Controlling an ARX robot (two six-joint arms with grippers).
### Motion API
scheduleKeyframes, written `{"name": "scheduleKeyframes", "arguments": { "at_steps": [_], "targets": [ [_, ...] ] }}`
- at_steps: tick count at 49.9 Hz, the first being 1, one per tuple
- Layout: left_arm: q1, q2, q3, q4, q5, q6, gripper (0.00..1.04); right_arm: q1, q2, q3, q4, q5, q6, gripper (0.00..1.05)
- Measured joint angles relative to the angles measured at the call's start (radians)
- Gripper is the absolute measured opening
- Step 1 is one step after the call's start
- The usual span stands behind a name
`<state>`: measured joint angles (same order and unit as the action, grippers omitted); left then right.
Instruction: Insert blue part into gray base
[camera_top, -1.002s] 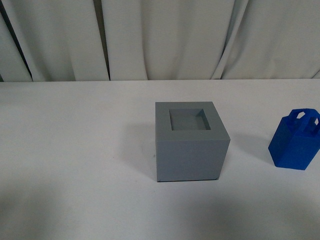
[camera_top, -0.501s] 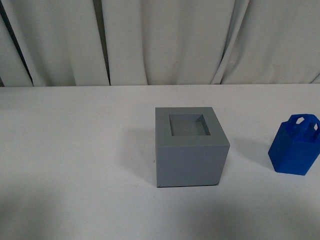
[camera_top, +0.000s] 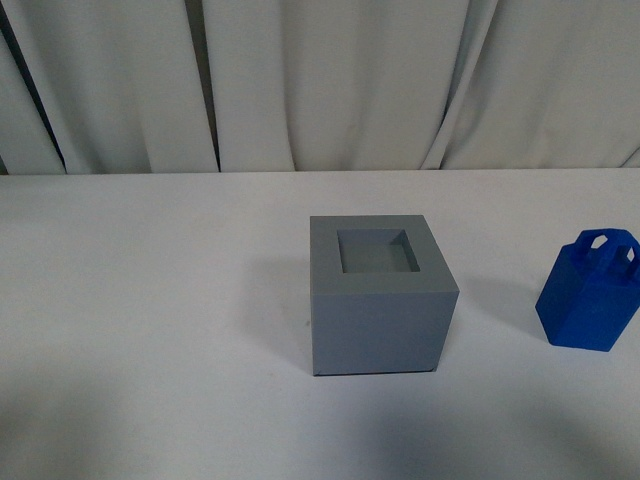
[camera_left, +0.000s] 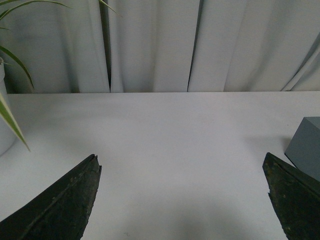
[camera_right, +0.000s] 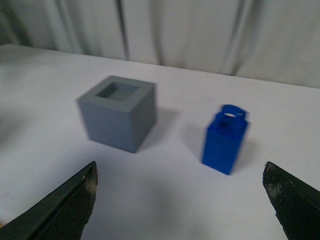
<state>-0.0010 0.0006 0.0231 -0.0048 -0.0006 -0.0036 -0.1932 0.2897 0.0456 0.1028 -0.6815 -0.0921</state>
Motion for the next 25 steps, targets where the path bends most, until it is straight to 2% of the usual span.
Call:
{"name": "scheduleKeyframes", "arguments": {
  "at_steps": [3, 6, 12, 18, 25],
  "targets": [
    [0.0, 0.0, 0.0, 0.0, 0.0, 0.0, 0.99, 0.013, 0.088, 0.024, 0.055, -0.032, -0.002, 0.97],
    [0.0, 0.0, 0.0, 0.0, 0.0, 0.0, 0.99, 0.043, 0.178, 0.06, 0.11, 0.005, -0.01, 0.97],
    [0.0, 0.0, 0.0, 0.0, 0.001, 0.0, 0.99, 0.174, 0.475, 0.219, 0.211, 0.106, -0.04, 0.97],
    [0.0, 0.0, 0.0, 0.0, 0.0, 0.0, 0.99, 0.258, 0.719, 0.423, 0.167, 0.126, -0.098, 0.97],
    [0.0, 0.0, 0.0, 0.0, 0.0, 0.0, 0.99, 0.28, 0.891, 0.625, 0.051, 0.123, -0.187, 0.97]
  ]
}}
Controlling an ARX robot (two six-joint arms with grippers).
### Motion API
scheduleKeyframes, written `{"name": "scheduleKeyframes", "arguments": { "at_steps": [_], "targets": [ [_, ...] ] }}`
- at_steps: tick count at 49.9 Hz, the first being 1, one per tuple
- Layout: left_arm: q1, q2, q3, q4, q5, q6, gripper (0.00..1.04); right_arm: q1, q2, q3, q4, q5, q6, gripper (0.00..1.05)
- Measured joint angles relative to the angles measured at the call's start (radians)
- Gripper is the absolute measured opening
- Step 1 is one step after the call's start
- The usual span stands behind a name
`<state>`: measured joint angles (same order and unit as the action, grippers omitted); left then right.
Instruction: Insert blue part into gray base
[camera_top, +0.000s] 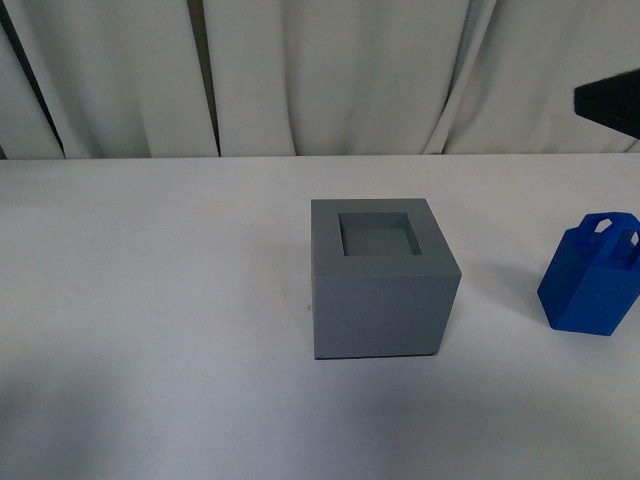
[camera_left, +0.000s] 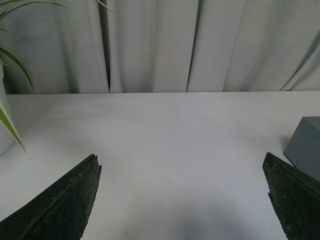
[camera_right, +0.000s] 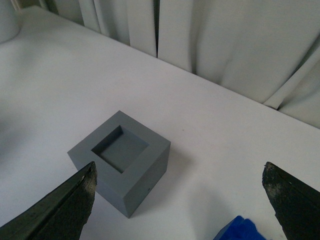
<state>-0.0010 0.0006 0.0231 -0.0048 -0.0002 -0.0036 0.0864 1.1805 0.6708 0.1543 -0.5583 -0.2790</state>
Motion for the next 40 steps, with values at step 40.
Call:
{"name": "scheduleKeyframes", "arguments": {
  "at_steps": [40],
  "targets": [
    [0.0, 0.0, 0.0, 0.0, 0.0, 0.0, 0.99, 0.064, 0.749, 1.064, -1.217, 0.173, -0.901, 0.97]
  ]
}}
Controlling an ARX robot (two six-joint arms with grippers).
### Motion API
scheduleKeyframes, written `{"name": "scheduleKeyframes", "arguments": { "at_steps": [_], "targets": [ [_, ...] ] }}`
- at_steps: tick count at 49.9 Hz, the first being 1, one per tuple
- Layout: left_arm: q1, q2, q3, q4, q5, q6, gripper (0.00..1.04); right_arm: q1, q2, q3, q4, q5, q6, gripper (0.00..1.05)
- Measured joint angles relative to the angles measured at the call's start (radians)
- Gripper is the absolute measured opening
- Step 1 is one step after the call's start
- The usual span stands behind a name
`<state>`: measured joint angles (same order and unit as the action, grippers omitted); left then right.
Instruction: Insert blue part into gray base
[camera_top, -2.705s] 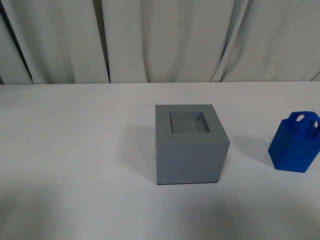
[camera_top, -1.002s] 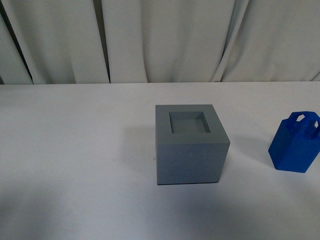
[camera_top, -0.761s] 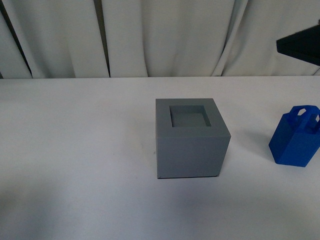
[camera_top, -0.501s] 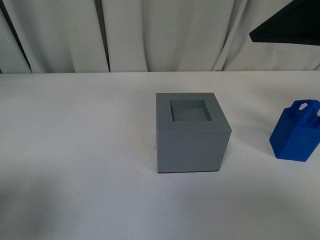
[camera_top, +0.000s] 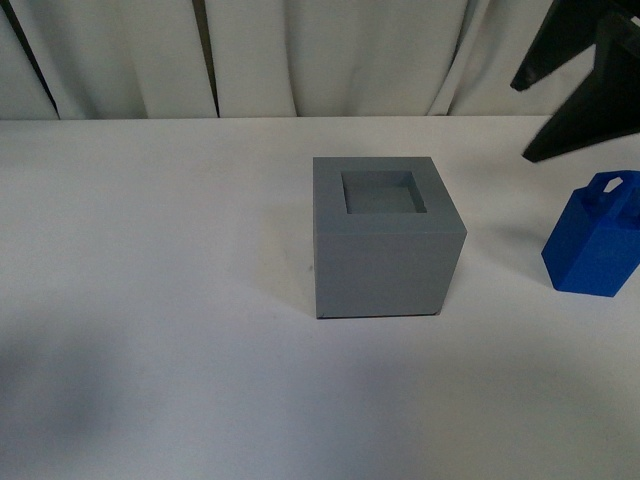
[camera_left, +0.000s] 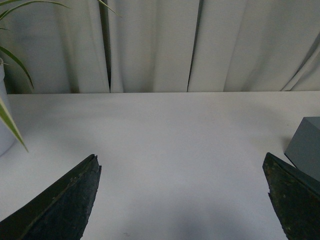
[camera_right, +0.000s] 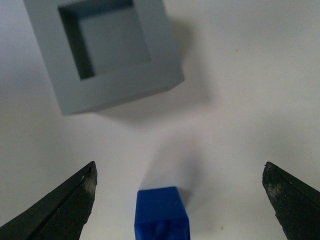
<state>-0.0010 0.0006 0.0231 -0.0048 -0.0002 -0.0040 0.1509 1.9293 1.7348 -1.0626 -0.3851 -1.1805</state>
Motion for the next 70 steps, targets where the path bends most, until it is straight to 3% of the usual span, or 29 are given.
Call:
{"name": "scheduleKeyframes", "arguments": {
  "at_steps": [11, 35, 67, 70],
  "targets": [
    [0.0, 0.0, 0.0, 0.0, 0.0, 0.0, 0.99, -0.031, 0.062, 0.014, -0.073, 0.097, -0.12, 0.97],
    [0.0, 0.0, 0.0, 0.0, 0.0, 0.0, 0.99, -0.05, 0.099, -0.061, -0.042, 0.201, -0.183, 0.97],
    [0.0, 0.0, 0.0, 0.0, 0.0, 0.0, 0.99, -0.069, 0.108, -0.11, 0.016, 0.236, -0.205, 0.97],
    [0.0, 0.0, 0.0, 0.0, 0.0, 0.0, 0.99, -0.069, 0.108, -0.111, 0.021, 0.236, -0.203, 0.9]
  ]
}}
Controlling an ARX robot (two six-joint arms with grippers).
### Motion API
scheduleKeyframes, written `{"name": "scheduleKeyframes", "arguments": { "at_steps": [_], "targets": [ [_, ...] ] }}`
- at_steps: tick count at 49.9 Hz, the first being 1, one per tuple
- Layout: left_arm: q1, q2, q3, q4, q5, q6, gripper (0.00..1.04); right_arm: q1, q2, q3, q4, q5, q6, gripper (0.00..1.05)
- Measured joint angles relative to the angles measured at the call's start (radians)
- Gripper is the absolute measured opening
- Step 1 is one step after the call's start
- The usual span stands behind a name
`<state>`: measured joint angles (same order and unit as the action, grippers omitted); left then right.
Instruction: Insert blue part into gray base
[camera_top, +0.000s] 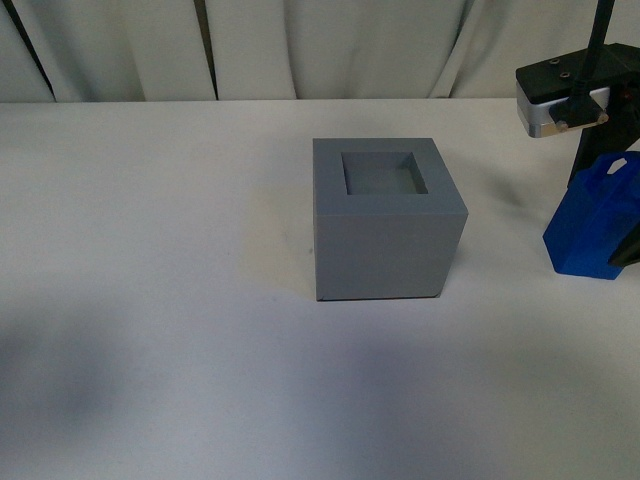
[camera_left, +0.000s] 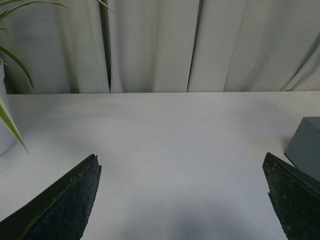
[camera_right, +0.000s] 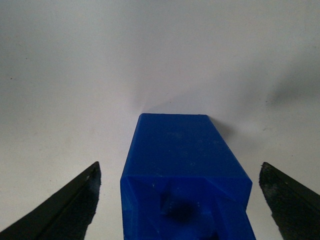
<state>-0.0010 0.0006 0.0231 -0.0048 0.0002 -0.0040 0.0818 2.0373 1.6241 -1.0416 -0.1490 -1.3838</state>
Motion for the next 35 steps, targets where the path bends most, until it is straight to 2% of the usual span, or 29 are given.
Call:
{"name": "scheduleKeyframes", "arguments": {
  "at_steps": [2, 11, 12, 24, 35],
  "targets": [
    [0.0, 0.0, 0.0, 0.0, 0.0, 0.0, 0.99, 0.0, 0.0, -0.001, 0.003, 0.0, 0.0, 0.85],
    [0.0, 0.0, 0.0, 0.0, 0.0, 0.0, 0.99, 0.0, 0.0, -0.002, 0.0, 0.001, 0.0, 0.49],
    [0.0, 0.0, 0.0, 0.0, 0.0, 0.0, 0.99, 0.0, 0.0, 0.0, -0.004, 0.0, 0.0, 0.48],
    [0.0, 0.0, 0.0, 0.0, 0.0, 0.0, 0.99, 0.011, 0.0, 0.069, -0.061, -0.031, 0.006, 0.47],
    [0.0, 0.0, 0.0, 0.0, 0.0, 0.0, 0.99, 0.057, 0.0, 0.2, -0.143, -0.086, 0.035, 0.47]
  ]
}}
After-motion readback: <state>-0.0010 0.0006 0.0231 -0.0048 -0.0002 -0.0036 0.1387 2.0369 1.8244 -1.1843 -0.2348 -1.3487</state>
